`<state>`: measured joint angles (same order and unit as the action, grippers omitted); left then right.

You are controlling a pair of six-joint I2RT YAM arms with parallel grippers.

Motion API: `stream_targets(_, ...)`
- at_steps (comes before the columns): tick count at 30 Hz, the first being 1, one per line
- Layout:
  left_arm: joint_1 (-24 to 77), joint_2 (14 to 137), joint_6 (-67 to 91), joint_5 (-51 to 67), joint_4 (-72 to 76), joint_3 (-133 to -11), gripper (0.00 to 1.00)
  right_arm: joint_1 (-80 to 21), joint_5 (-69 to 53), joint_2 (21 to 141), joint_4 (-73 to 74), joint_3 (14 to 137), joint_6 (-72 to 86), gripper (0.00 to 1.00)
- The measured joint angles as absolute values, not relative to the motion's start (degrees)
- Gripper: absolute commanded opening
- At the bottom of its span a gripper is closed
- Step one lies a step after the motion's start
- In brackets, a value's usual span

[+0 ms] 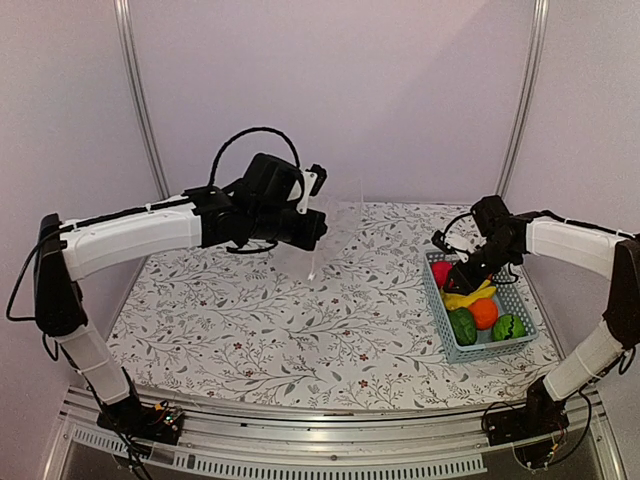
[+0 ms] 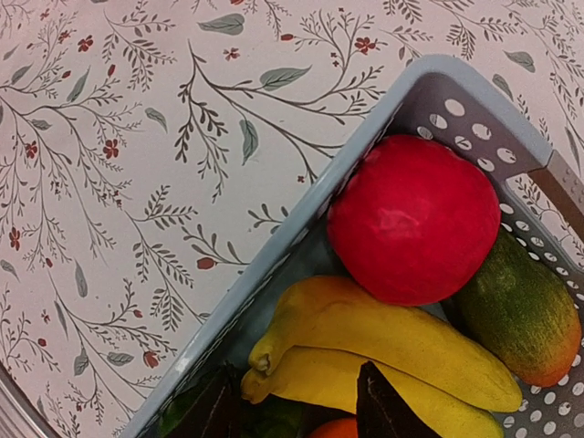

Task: Place the food in the zip-top bag and seal the zipper
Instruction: Pick up the fake fruit from the bin.

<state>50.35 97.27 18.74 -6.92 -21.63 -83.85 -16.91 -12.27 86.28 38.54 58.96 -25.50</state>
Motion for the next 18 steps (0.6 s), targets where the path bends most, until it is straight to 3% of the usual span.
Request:
stream_targets(5,50.2,97.8,20.6,-6.6,-19.8,-84.0,0.0,-17.3,-12.2,89.5,38.3,59.0,-25.1,0.3)
stream_targets(10,49.1,97.3,21.1,-6.2,-17.6,-76.5,0.0,-17.5,-12.0,91.3,38.9,59.0,-24.1,0.09)
stream_targets(15,48.6,97.2,21.1,-5.3,-17.5,-75.4,0.0,-17.6,-10.5,90.0,40.3,60.1,-23.4,0.0)
stream_targets(18,48.6,97.1,21.1,-4.4,-17.0,-75.4,0.0,-17.6,-10.6,88.4,42.0,60.3,-23.4,0.0)
